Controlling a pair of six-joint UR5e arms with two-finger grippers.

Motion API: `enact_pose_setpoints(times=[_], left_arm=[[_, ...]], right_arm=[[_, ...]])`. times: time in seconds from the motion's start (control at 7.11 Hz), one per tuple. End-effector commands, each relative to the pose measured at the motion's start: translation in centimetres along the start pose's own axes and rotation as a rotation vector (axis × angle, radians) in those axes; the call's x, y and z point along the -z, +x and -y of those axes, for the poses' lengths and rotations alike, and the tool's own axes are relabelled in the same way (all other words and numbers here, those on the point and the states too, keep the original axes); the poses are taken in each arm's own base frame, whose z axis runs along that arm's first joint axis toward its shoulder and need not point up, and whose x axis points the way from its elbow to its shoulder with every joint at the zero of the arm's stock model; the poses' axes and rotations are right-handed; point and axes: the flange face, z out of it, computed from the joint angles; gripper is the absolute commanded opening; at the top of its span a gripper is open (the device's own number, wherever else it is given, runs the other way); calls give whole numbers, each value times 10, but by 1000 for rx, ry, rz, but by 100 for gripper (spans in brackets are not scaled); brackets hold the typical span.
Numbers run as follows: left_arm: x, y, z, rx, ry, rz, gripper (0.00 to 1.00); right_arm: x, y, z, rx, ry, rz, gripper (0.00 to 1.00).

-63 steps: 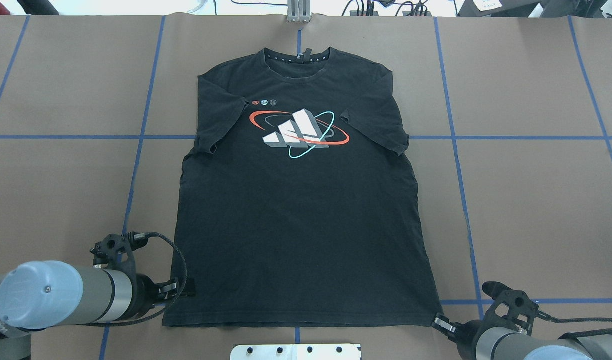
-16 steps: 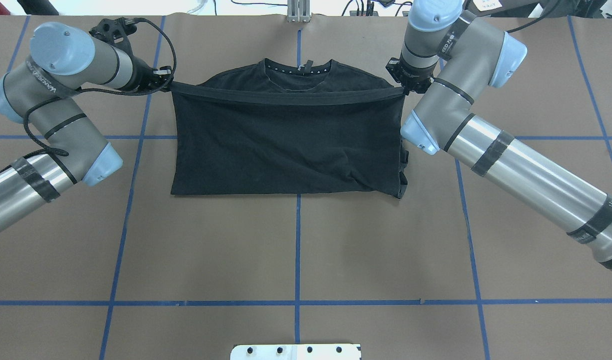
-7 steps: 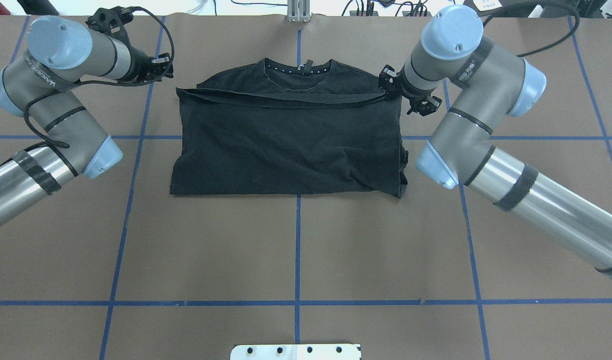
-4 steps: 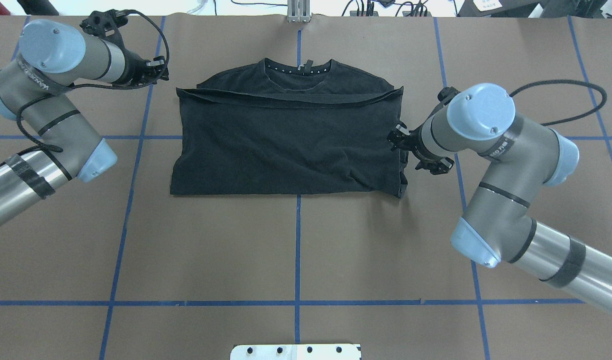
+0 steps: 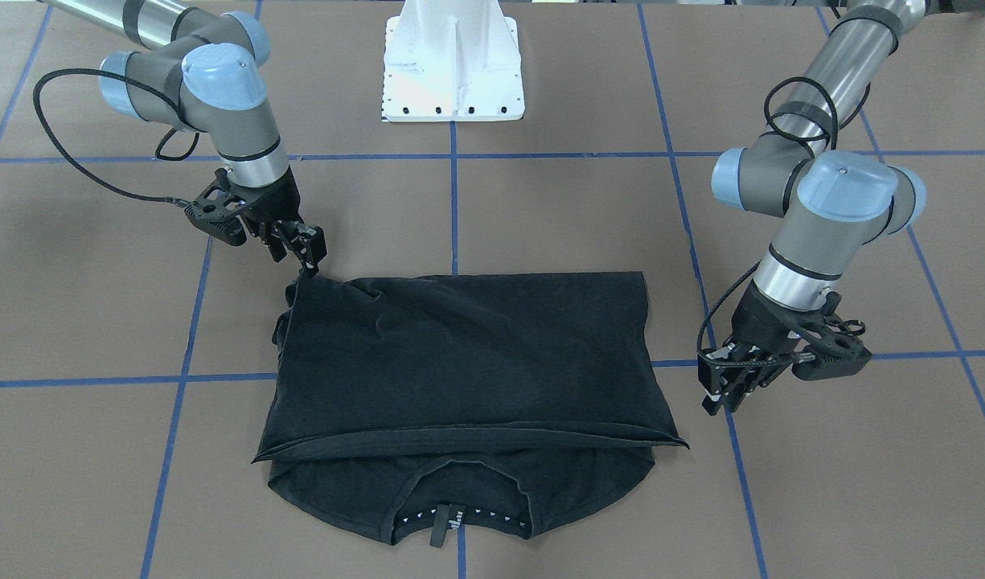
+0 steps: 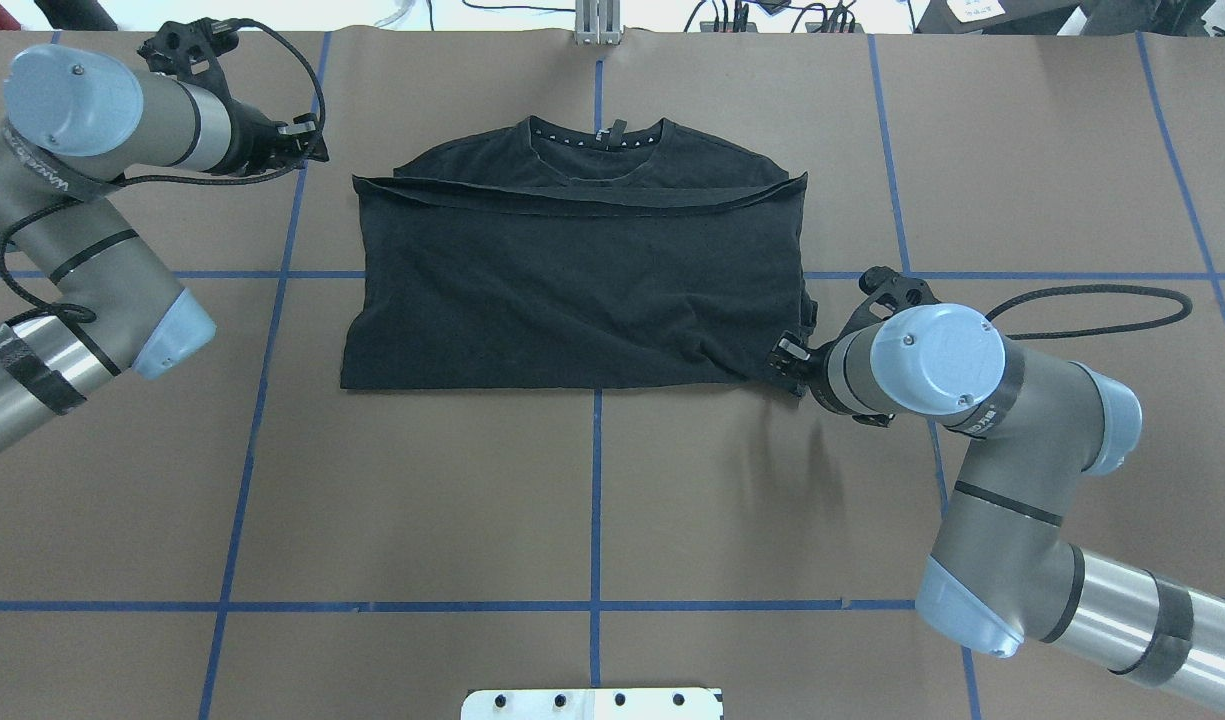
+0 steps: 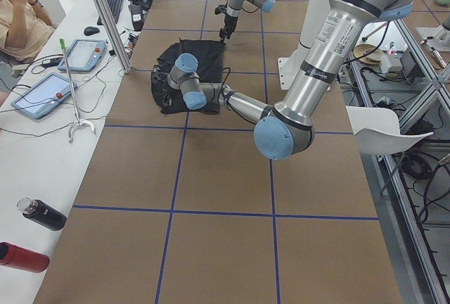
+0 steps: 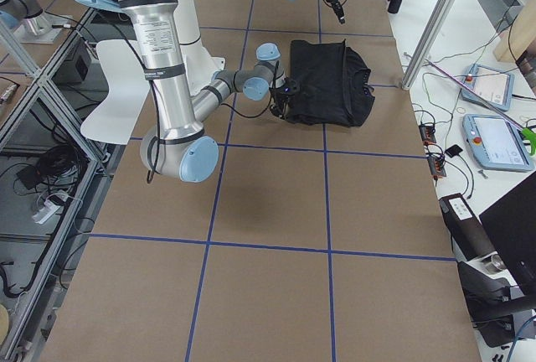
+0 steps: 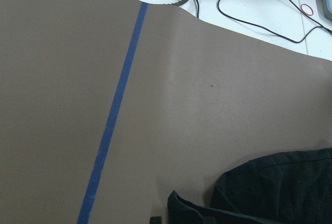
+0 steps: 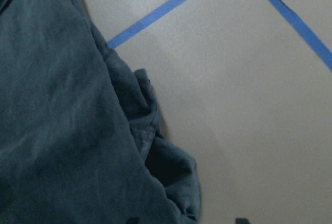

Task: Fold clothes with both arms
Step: 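Release the hem and move the right gripper to the folded edge corner, then grasp the folded corner with the right gripper and drag it toward the robot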

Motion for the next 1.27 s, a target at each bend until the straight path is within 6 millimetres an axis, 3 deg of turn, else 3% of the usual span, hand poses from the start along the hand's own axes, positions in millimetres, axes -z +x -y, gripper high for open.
enact_pose_setpoints(times=[0.0,0.42,1.13], left_arm=[[1,0,0,-3,1,-1,38],[0,-6,-2,-2,-1,8,38],[-1,-19,-5,1,5,22,38]], right_arm=[[-5,-1,-14,25,-6,-4,64],[-10,0,-19,37,-3,-10,55],[-11,-6,-14,87,51,5,54]])
